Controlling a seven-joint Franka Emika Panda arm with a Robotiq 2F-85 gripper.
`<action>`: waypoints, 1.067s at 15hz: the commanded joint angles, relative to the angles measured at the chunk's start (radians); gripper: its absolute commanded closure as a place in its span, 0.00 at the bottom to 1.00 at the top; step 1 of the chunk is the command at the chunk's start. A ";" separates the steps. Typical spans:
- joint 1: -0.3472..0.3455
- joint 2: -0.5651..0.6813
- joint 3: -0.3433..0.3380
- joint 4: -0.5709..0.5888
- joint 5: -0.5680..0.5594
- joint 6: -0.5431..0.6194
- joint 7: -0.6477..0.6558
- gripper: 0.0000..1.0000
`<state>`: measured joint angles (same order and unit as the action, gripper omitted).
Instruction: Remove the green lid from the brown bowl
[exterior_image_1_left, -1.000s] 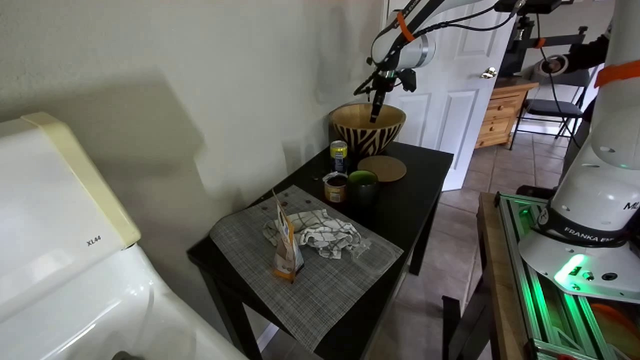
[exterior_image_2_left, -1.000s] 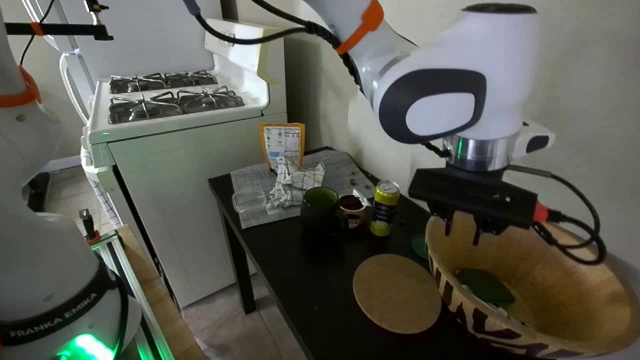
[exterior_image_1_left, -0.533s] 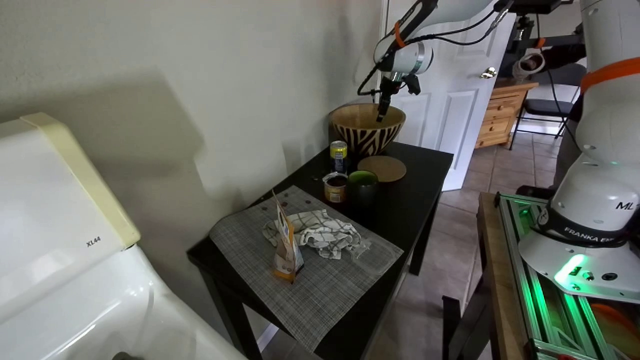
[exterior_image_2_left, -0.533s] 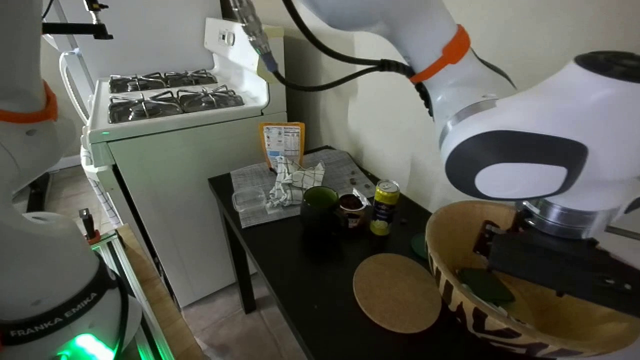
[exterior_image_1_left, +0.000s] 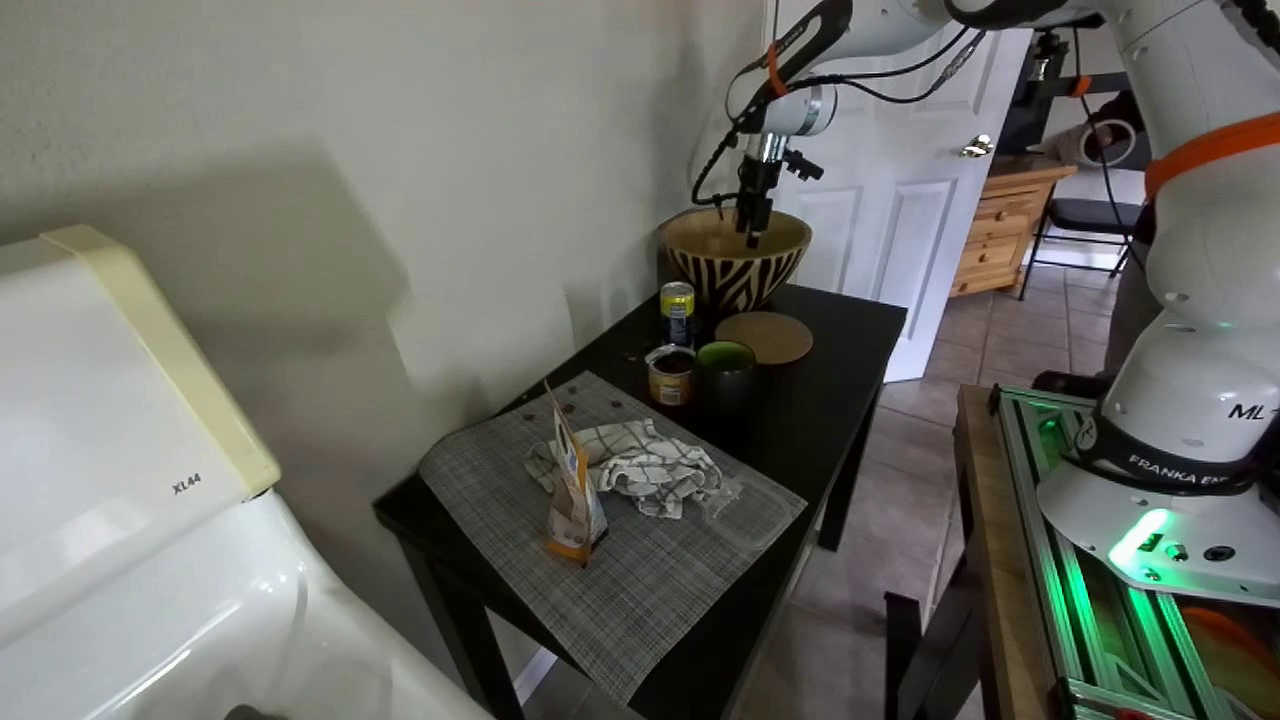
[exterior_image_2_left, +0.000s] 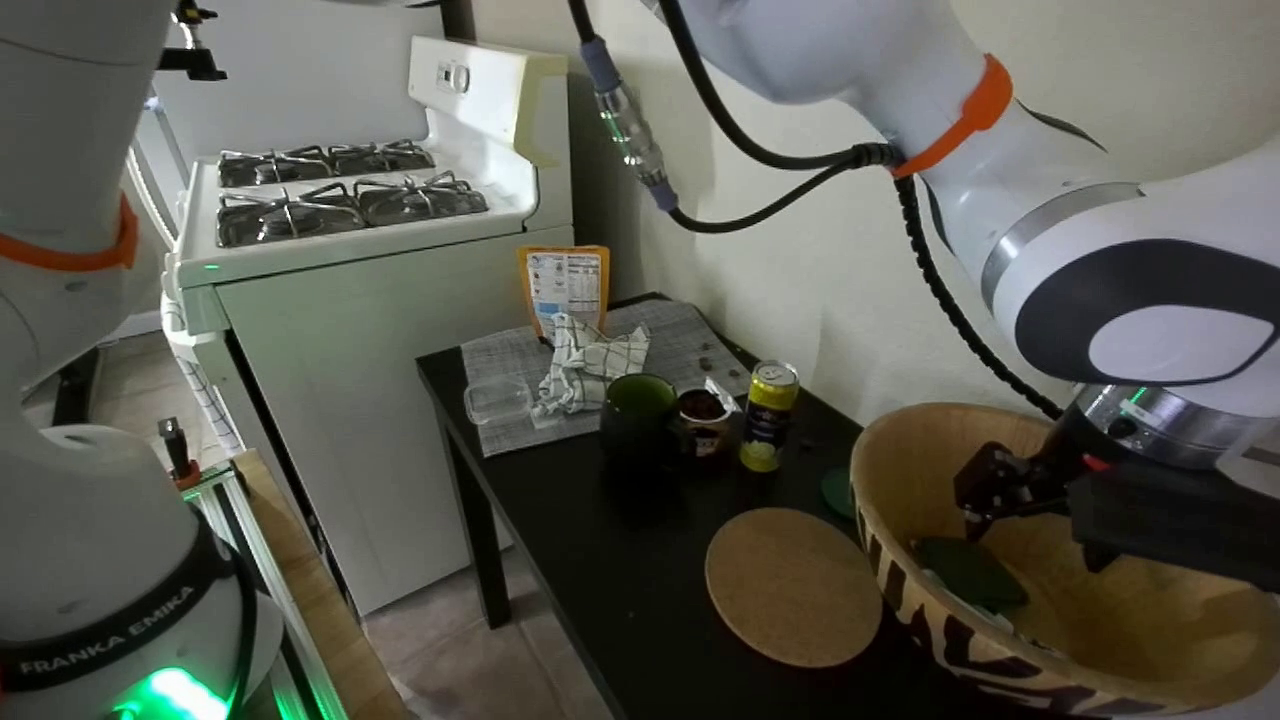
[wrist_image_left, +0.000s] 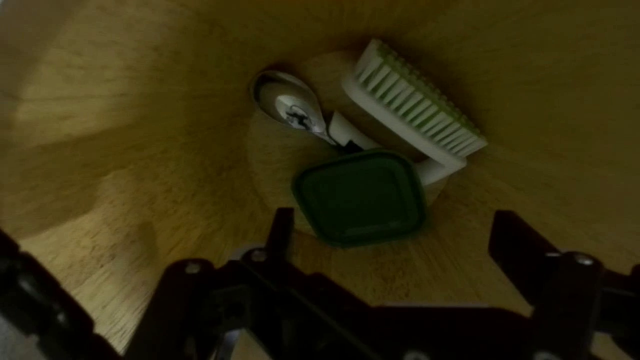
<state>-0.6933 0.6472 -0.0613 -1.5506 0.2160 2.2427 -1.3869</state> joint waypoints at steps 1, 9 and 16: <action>0.072 0.029 -0.051 0.024 -0.088 0.059 0.079 0.00; 0.178 0.016 -0.097 -0.086 -0.158 0.227 0.300 0.00; 0.181 0.010 -0.073 -0.181 -0.150 0.250 0.338 0.00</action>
<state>-0.5144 0.6719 -0.1439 -1.6738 0.0819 2.4499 -1.0608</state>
